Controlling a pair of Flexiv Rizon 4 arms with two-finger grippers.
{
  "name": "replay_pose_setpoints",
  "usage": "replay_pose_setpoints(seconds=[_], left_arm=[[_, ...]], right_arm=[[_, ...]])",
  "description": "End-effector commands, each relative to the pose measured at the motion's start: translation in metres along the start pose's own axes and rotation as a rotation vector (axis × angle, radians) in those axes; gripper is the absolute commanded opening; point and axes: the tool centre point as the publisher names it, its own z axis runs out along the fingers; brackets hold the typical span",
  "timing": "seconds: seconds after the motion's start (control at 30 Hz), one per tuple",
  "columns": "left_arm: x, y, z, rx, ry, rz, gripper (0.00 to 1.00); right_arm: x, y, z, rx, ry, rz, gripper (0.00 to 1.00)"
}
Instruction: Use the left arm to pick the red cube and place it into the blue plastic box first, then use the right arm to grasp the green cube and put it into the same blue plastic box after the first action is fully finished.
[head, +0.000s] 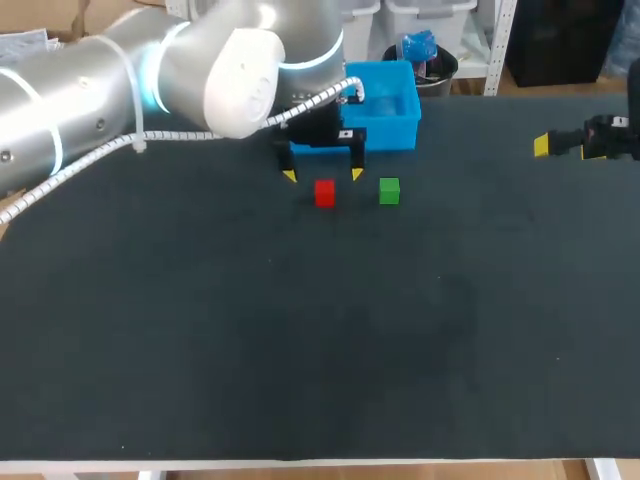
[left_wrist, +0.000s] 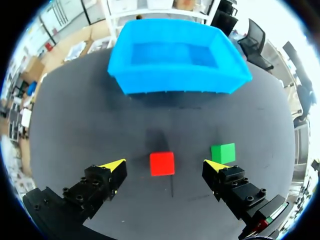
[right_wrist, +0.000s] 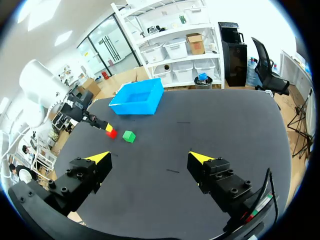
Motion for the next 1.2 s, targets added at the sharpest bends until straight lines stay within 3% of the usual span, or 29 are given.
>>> replay_pose_setpoints(seconds=[0.03, 0.8, 0.83, 0.87, 1.2], left_arm=[[-0.001, -0.002, 0.01, -0.002, 0.008, -0.008, 1.0], [0.002, 0.005, 0.036, -0.036, 0.01, -0.043, 1.0], [0.002, 0.005, 0.036, -0.041, 0.005, -0.05, 0.6], [0.002, 0.005, 0.036, -0.045, 0.001, -0.05, 0.0], [0.001, 0.002, 0.038, -0.04, -0.008, -0.035, 0.0]], right_arm=[[0.0, 0.0, 0.0, 0.003, 0.001, 0.0, 1.0], [0.0, 0.0, 0.0, 0.003, 0.001, 0.0, 1.0], [0.0, 0.0, 0.0, 0.003, 0.001, 0.0, 1.0], [0.0, 0.0, 0.0, 0.003, 0.001, 0.0, 1.0], [0.0, 0.0, 0.0, 0.003, 0.001, 0.0, 1.0]])
